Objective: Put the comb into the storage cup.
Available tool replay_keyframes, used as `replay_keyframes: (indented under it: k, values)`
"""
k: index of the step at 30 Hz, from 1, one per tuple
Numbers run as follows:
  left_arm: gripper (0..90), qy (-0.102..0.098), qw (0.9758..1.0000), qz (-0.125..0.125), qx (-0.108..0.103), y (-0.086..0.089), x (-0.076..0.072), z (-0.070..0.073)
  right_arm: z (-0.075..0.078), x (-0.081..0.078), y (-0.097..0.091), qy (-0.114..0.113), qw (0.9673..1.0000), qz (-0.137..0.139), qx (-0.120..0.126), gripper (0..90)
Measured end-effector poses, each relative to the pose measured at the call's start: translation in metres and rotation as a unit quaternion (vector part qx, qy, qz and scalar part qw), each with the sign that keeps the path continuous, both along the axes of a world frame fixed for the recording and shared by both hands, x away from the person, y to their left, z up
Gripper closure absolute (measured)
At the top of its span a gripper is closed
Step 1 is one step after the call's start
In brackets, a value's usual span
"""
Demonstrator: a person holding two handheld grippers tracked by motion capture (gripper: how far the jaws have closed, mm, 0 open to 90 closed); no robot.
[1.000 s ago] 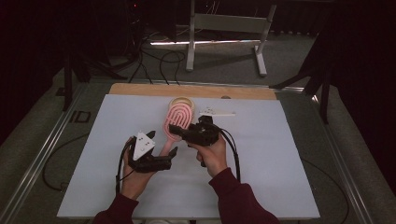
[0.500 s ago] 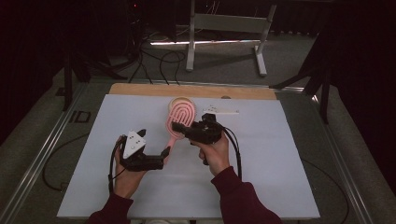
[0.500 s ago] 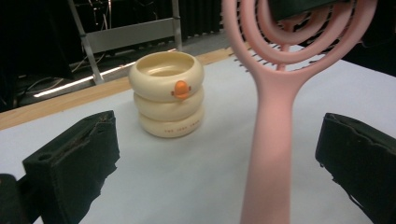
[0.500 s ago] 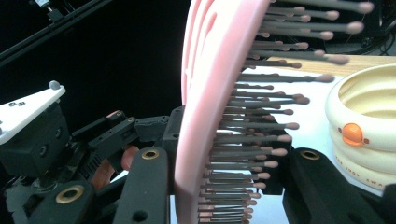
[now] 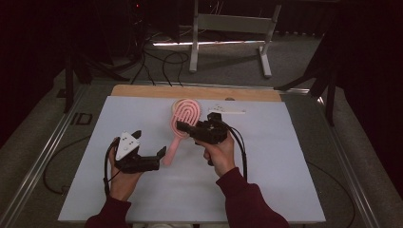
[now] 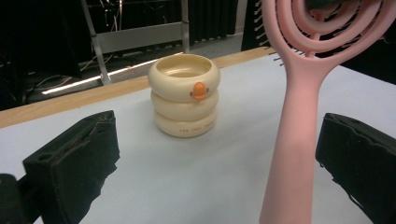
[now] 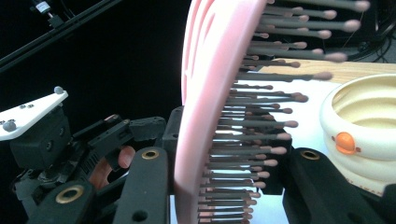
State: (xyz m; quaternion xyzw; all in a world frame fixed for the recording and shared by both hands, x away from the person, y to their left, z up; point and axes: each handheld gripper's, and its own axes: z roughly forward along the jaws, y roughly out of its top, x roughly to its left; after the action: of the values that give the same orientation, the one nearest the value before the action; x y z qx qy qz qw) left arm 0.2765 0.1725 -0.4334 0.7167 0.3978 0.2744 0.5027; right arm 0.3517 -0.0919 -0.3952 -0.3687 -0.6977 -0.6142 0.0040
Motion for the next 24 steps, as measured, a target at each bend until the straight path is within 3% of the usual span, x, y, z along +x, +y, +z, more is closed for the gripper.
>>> replay_keyframes:
  k: [24]
  values:
    - [0.3, 0.000, 0.9999, 0.009, -0.010, 0.028, -0.004, 0.002, 0.001, 0.010, -0.009, 0.004, 0.9998, -0.018, 0.011, 63.8]
